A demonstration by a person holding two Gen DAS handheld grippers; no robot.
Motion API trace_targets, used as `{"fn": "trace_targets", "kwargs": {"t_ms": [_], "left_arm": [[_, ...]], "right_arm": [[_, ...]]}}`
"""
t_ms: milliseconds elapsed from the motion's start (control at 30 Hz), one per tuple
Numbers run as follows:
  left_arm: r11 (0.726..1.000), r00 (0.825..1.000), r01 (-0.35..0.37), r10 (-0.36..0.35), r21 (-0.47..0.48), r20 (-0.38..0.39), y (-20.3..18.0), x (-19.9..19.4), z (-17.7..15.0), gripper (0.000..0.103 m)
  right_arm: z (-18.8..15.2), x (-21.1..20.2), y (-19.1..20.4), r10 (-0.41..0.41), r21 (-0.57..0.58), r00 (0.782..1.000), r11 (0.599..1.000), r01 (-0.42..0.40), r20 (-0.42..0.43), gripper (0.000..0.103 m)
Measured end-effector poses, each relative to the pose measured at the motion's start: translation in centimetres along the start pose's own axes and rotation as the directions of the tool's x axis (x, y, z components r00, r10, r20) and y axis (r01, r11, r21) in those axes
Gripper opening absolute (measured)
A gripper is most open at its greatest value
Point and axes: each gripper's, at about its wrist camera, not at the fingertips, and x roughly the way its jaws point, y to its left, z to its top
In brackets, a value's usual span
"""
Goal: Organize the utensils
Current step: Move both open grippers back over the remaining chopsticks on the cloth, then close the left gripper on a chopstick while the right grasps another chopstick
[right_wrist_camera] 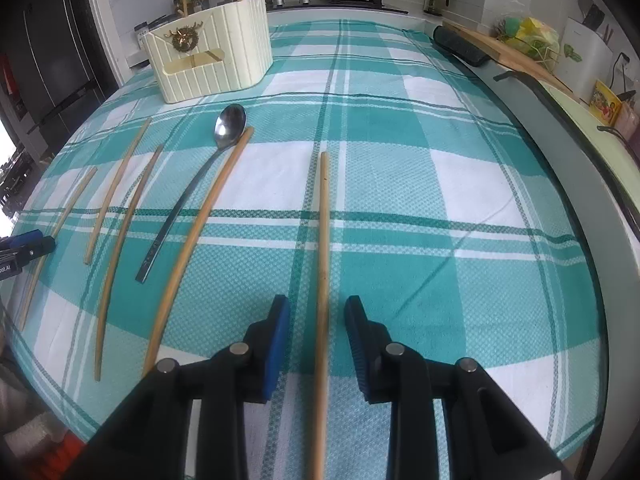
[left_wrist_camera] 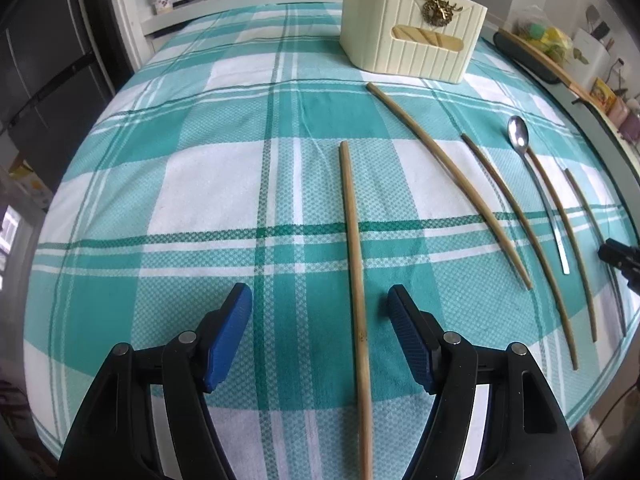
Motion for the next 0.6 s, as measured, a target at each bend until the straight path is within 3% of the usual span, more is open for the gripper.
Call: {"fn": "trace_targets", "kwargs": {"t_ms": [267, 367, 567, 600], "left_arm": [[1.0, 1.0, 0.003, -0.003, 0.021, -0.018, -0.1, 1.6, 2.6, 0.072], [1.0, 1.0, 0.006, -0.006, 0.025, -0.022, -0.3, 2.4, 4.1, 0.065], [0.999, 0.999, 0.021, -0.02, 0.043, -0.038, -1.0, 4.0, 7.5, 0.025], [0.998, 0.999, 0.025, -0.023, 0.049, -0.041, -1.1, 4.1, 7.9, 0.012]], "right_arm": [[2.8, 1.9, 0.1, 0.013, -0.051, 1.0, 0.999, -0.013, 0.003, 0.03], [4.3, 2.7, 0.0, 0.024, -0.057, 1.0, 0.998, -0.023, 0.006, 0.029], [7.4, 4.7, 0.3, 0.025, -0.075, 1.0, 0.997, -0.025, 0.002, 0.027], [7.9, 4.9, 0.4, 0.022, -0.08, 1.0, 0.997, -0.022, 0.003, 0.021]]}}
